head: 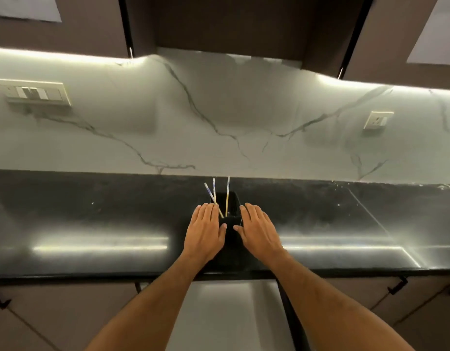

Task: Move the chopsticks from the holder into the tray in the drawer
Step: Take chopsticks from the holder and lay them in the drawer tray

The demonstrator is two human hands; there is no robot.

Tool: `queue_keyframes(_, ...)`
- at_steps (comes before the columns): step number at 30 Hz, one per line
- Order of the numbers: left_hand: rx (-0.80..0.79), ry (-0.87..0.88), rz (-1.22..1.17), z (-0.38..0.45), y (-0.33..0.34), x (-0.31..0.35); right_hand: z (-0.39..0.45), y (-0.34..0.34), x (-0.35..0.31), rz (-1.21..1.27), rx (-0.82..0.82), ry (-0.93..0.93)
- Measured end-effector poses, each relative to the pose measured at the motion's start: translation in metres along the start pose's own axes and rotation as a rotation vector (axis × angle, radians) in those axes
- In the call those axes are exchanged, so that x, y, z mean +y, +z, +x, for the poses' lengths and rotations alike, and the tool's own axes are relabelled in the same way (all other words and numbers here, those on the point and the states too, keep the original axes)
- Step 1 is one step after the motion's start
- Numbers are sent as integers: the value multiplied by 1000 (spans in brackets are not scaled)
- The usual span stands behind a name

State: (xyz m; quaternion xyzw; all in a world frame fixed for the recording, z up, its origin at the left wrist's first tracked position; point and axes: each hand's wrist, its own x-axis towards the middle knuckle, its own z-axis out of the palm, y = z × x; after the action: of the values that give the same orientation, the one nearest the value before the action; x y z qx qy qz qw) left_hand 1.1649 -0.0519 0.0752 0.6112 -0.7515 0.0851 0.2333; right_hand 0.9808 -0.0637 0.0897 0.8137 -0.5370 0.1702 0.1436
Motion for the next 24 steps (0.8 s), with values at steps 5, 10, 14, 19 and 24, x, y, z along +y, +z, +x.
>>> queue_keyframes(5, 2, -55, 18, 48, 7, -10, 50, 11, 9, 26, 32, -24)
queue_keyframes(10, -24, -139, 15, 85, 36, -23, 93, 40, 23, 43, -23, -24)
queue_keyframes(14, -50, -211, -13, 106, 66, -36, 124, 67, 34, 83, -58, -18)
queue_keyframes(19, -40, -314, -121, 126, 94, -48, 155, 101, 43, 165, -101, 54)
queue_keyframes(24, -36, -375, -278, 142, 116, -59, 178, 126, 40, 405, -182, 246)
